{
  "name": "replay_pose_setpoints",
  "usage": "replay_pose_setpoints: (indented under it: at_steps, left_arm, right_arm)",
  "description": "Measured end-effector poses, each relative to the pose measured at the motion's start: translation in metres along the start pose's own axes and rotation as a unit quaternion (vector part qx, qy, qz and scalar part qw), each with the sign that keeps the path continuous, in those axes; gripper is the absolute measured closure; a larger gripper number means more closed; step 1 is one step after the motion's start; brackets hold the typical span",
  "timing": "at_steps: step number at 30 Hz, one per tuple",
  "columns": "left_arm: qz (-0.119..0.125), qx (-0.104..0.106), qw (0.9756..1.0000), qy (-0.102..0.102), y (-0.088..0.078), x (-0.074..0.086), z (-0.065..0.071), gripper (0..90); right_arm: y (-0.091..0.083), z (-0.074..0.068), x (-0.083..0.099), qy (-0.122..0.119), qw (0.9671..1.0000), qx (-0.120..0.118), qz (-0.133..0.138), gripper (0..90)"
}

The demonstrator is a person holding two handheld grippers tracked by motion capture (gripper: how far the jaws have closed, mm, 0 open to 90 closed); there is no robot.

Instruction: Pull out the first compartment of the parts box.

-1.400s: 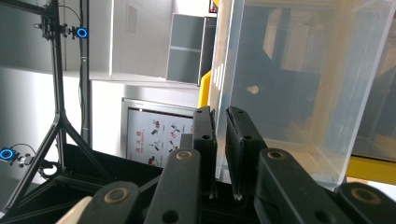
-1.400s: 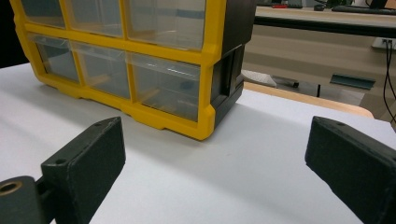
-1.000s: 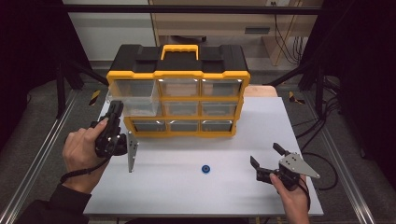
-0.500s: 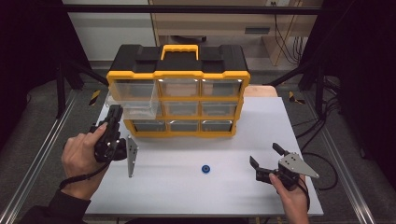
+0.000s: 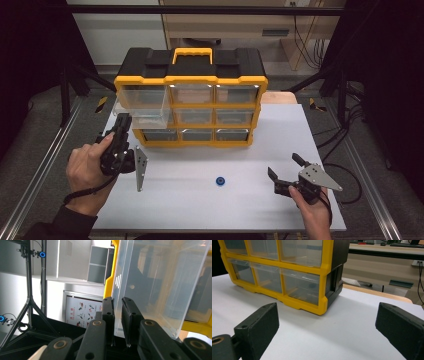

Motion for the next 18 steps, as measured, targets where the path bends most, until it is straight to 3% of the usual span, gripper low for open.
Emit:
replay_pose_setpoints:
  at_steps: [4, 8, 9, 10, 11, 12, 13, 14, 15, 16, 17, 18]
  left_arm:
    - [0.000, 0.005, 0.9999, -0.012, 0.000, 0.001, -0.001, 78.8]
    - [0.012, 0.016, 0.9991, -0.038, 0.000, 0.002, -0.001, 73.2]
    - [0.010, 0.029, 0.9971, -0.070, 0.000, 0.005, -0.001, 67.2]
    - [0.010, 0.029, 0.9971, -0.070, 0.000, 0.005, -0.001, 63.3]
    - [0.010, 0.036, 0.9934, -0.108, -0.002, 0.008, -0.001, 58.6]
    - [0.010, 0.036, 0.9934, -0.108, -0.002, 0.008, -0.001, 54.0]
    - [0.022, 0.041, 0.9843, -0.170, -0.004, 0.009, 0.001, 47.9]
    - [0.020, 0.053, 0.9795, -0.193, -0.005, 0.011, 0.002, 44.0]
    - [0.020, 0.053, 0.9795, -0.193, -0.005, 0.011, 0.002, 40.1]
    - [0.018, 0.064, 0.9754, -0.210, -0.006, 0.012, 0.004, 40.1]
    - [0.017, 0.078, 0.9659, -0.246, -0.009, 0.015, 0.007, 32.0]
    - [0.017, 0.078, 0.9659, -0.246, -0.009, 0.015, 0.007, 30.8]
  right_arm:
    - [0.000, 0.000, 0.000, -0.001, 1.0000, 0.000, 0.000, 5.1]
    - [0.000, 0.000, 0.000, 0.002, 1.0000, -0.001, -0.002, 5.1]
    - [0.000, -0.001, 0.000, 0.002, 1.0000, -0.002, -0.002, 5.1]
    - [0.000, -0.001, 0.000, 0.002, 1.0000, -0.002, -0.002, 5.1]
    - [0.000, -0.001, 0.001, 0.002, 1.0000, -0.002, -0.003, 5.1]
    - [0.000, -0.001, 0.001, 0.002, 1.0000, -0.002, -0.003, 5.1]
    - [0.000, -0.001, 0.000, 0.000, 1.0000, -0.003, -0.001, 5.1]
    - [0.000, -0.001, 0.000, 0.001, 1.0000, -0.003, -0.002, 5.1]
    - [0.000, -0.001, 0.001, 0.003, 1.0000, -0.003, -0.004, 5.1]
    - [0.000, -0.001, 0.001, 0.003, 1.0000, -0.003, -0.004, 5.1]
    - [0.000, -0.002, 0.000, 0.000, 1.0000, -0.002, -0.003, 5.1]
    - [0.000, -0.002, 0.000, 0.000, 1.0000, -0.002, -0.003, 5.1]
Point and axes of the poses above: each handheld gripper's, and its own axes: y roughly forward along the jaws, x roughly out of its underside, z roughly to its right, the point moved 6 cm from there along y, roughly forward along the jaws, and after that the axes turned 6 degrees about y, right-handed, at the moved point
